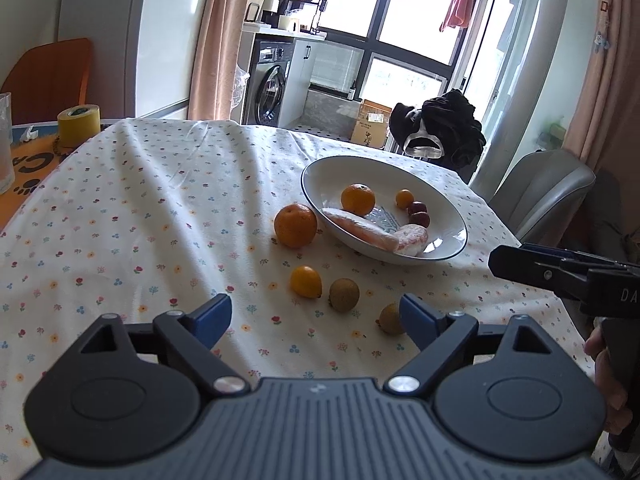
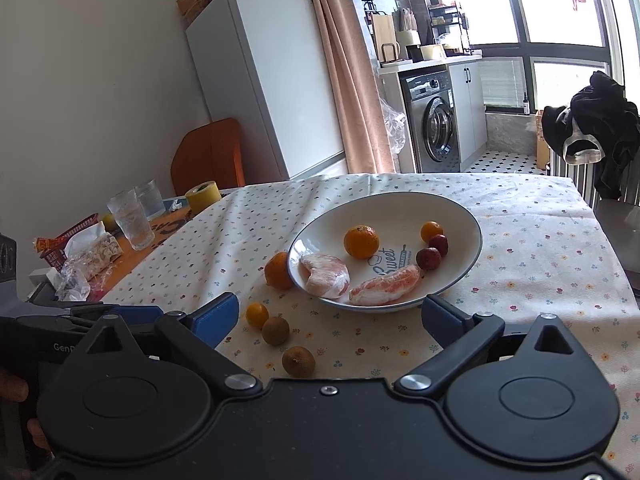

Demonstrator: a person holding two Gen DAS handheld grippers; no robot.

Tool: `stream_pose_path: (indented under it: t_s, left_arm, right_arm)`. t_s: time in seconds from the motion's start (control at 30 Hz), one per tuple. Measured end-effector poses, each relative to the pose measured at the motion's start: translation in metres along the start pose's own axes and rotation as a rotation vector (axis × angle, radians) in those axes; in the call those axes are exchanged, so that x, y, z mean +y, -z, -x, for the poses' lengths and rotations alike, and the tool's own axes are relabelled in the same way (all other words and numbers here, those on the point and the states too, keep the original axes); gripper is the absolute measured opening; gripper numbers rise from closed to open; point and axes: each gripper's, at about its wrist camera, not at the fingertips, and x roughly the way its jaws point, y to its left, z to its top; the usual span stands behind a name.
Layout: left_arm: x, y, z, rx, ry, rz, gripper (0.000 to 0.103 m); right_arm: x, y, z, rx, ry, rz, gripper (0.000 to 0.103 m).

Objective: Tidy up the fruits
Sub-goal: 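Move both open tools back toward the loose fruits on the cloth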

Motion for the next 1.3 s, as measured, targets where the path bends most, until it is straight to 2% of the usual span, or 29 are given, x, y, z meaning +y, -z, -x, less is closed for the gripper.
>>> stream_pose_path:
  t_s: [0.1, 0.27, 0.6, 0.9, 1.07, 1.13, 1.3]
  left_arm:
    - [-0.002, 0.001, 0.003, -0.004, 0.010, -0.001, 0.094]
    - [-0.006, 0.005, 0.004, -0.003, 0.000, -0.033, 0.096]
    - [-0.006, 0.009, -0.004, 0.041, -0.012, -0.071, 0.096]
    - [-0.002, 0.010, -0.008, 0.036, -0.028, -0.078, 0.095]
    - [0.001, 0.011, -0.012, 0.035, -0.035, -0.068, 0.091]
    - [0.002, 0.011, -0.014, 0.037, -0.035, -0.066, 0.088]
    - [0.005, 0.012, -0.019, 0.043, -0.026, -0.063, 0.081]
  right_arm:
    - [0.002, 0.003, 0.003, 0.005, -0.001, 0.005, 0.103]
    - [0.000, 0.008, 0.004, 0.025, -0.005, -0.008, 0.103]
    - [-0.002, 0.020, -0.002, 0.063, -0.023, -0.003, 0.103]
    - [0.002, 0.027, -0.009, 0.091, -0.059, 0.027, 0.102]
    - [0.005, 0.032, -0.019, 0.124, -0.069, 0.046, 0.090]
    - [0.007, 0.034, -0.023, 0.140, -0.070, 0.052, 0.081]
    - [0.008, 0.037, -0.031, 0.160, -0.085, 0.062, 0.073]
